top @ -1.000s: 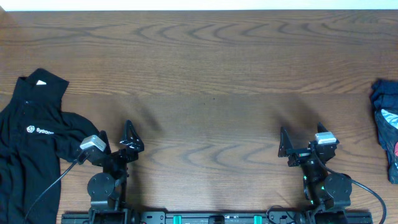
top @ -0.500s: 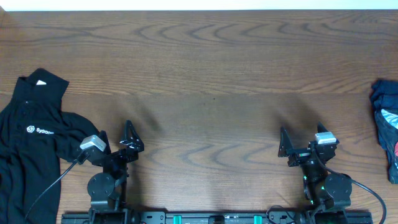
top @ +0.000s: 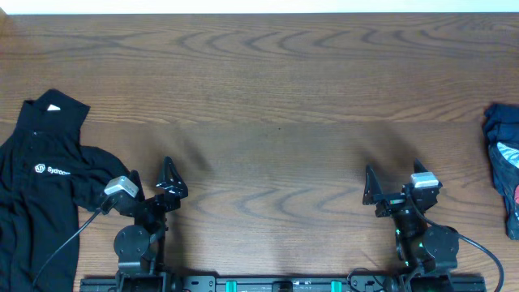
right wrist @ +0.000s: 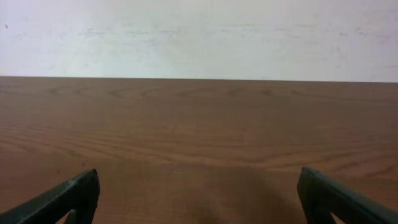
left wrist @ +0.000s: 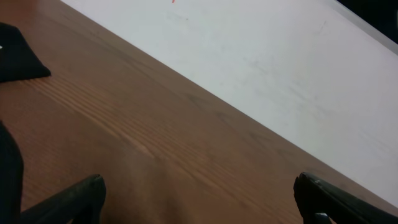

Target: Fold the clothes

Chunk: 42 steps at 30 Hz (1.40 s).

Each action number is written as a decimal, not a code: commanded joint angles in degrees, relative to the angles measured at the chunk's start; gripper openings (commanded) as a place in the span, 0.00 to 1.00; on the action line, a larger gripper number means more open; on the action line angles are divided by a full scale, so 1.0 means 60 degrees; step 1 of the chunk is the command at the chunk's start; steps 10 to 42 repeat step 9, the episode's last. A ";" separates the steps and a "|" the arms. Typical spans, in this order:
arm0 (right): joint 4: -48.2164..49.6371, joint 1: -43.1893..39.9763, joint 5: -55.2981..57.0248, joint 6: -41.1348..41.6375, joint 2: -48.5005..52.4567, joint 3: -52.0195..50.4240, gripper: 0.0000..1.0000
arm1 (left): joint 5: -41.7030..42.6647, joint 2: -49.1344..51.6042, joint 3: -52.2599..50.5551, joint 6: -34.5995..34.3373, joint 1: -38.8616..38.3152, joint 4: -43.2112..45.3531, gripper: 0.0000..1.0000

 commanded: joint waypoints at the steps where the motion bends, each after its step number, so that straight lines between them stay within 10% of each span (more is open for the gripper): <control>1: 0.0058 -0.0124 -0.0058 -0.0124 -0.0087 -0.0102 0.99 | -0.0113 -0.0062 -0.0200 0.0095 0.0040 -0.0357 0.98; 42: 0.0058 -0.0124 -0.0062 -0.0124 -0.0087 -0.0102 0.99 | -0.0113 -0.0062 -0.0200 0.0095 0.0040 -0.0357 0.98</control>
